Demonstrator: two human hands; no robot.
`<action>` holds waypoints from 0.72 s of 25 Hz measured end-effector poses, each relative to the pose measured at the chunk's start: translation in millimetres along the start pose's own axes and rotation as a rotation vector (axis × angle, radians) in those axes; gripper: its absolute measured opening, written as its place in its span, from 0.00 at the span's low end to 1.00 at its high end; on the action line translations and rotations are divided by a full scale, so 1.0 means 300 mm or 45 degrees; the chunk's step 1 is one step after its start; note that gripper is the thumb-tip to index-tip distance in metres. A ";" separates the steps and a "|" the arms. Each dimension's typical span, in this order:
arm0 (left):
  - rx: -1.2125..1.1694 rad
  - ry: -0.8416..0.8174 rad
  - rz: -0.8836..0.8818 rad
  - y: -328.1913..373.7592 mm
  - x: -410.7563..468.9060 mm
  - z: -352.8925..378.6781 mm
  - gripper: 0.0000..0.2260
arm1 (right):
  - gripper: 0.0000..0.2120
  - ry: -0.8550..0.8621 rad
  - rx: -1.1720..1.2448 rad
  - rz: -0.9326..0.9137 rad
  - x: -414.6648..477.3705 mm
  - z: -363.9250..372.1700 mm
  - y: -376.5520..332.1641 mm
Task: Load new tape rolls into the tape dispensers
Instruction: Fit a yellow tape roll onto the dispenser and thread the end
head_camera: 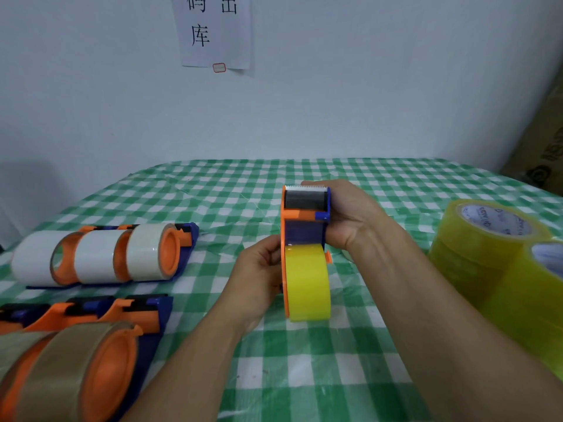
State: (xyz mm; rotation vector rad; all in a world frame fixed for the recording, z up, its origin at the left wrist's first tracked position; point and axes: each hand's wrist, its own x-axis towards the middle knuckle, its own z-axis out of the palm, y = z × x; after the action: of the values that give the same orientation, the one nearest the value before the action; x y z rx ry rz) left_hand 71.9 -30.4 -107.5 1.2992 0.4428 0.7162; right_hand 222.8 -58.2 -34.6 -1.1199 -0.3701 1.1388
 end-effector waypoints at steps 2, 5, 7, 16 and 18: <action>0.019 0.021 -0.011 0.000 -0.001 0.006 0.18 | 0.04 0.022 -0.005 -0.012 0.006 0.003 0.000; 0.050 0.047 0.015 -0.004 0.004 0.011 0.18 | 0.05 0.044 0.002 -0.026 0.015 0.005 -0.002; 0.061 0.047 0.048 -0.007 0.008 0.013 0.16 | 0.06 0.056 -0.008 -0.031 0.018 0.003 -0.004; 0.111 0.040 0.073 -0.003 0.008 0.014 0.17 | 0.09 0.005 0.012 0.009 -0.005 0.010 -0.004; 0.121 0.055 0.081 0.000 0.006 0.019 0.16 | 0.08 0.004 0.014 0.007 0.000 0.007 0.001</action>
State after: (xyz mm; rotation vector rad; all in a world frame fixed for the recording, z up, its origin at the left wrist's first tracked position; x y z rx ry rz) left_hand 76.9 -33.3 -105.9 1.3942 0.4770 0.7858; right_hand 221.1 -57.2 -33.7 -1.1134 -0.3582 1.1430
